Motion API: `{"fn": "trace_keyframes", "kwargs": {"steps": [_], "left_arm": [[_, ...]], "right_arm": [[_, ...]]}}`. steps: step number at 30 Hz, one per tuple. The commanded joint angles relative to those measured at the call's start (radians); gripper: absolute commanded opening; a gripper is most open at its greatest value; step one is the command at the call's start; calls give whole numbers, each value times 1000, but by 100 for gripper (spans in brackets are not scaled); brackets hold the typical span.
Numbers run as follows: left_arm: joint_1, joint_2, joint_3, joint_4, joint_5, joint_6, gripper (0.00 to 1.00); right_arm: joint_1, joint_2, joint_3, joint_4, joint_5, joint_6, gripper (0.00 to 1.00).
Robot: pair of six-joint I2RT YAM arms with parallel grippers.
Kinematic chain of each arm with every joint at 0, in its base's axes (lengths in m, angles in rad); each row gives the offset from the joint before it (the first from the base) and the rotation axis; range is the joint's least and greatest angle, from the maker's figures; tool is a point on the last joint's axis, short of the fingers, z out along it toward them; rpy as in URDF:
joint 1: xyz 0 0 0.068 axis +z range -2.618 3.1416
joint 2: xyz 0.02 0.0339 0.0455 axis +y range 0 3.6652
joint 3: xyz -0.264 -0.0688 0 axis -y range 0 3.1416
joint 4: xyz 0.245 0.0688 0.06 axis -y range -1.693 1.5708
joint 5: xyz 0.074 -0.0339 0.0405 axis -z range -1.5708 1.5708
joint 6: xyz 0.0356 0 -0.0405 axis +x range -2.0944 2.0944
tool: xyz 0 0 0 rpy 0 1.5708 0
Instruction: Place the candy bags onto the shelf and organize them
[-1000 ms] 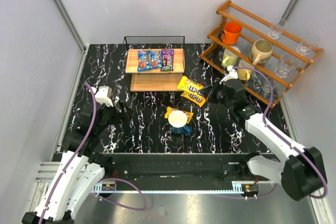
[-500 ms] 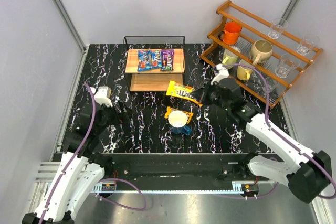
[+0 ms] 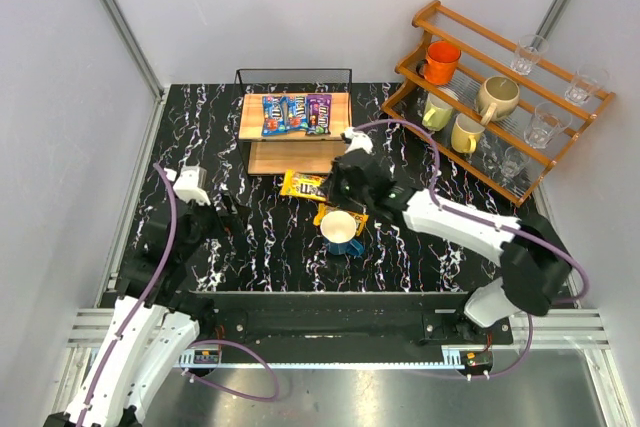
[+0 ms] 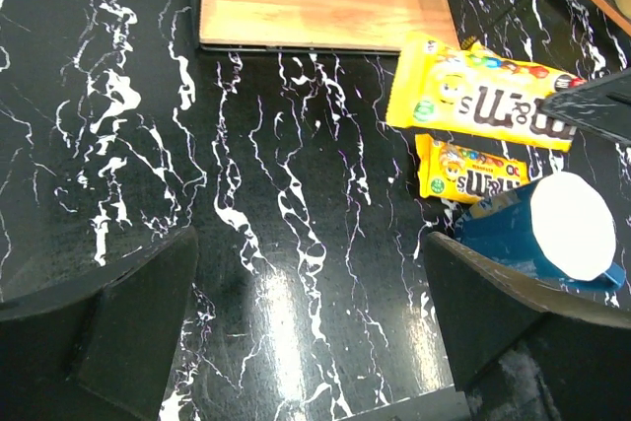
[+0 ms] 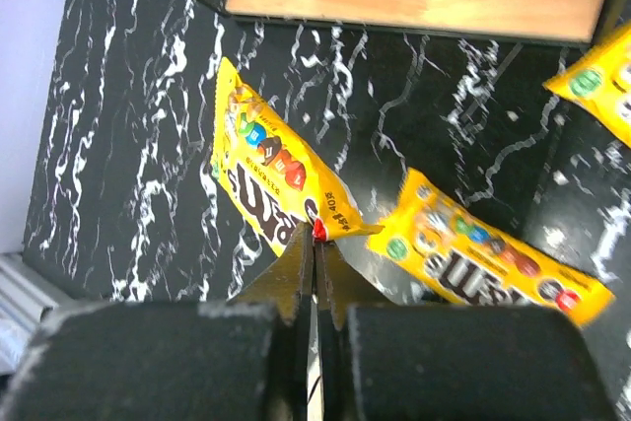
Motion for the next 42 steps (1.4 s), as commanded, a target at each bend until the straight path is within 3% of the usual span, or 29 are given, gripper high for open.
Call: {"fn": "trace_keyframes", "kwargs": {"steps": [1, 13, 22, 26, 42], "left_arm": [[-2, -27, 23, 40, -88, -23, 99], [-2, -64, 25, 25, -177, -47, 99], [-2, -70, 31, 0, -237, -69, 99], [-2, -82, 30, 0, -244, -70, 99], [-4, -118, 42, -26, -307, -75, 99]], "right_arm": [[51, 110, 185, 62, 132, 33, 0], [88, 400, 400, 124, 392, 278, 0], [100, 529, 447, 182, 656, 482, 0], [111, 591, 499, 209, 791, 519, 0], [169, 829, 720, 298, 1028, 622, 0]]}}
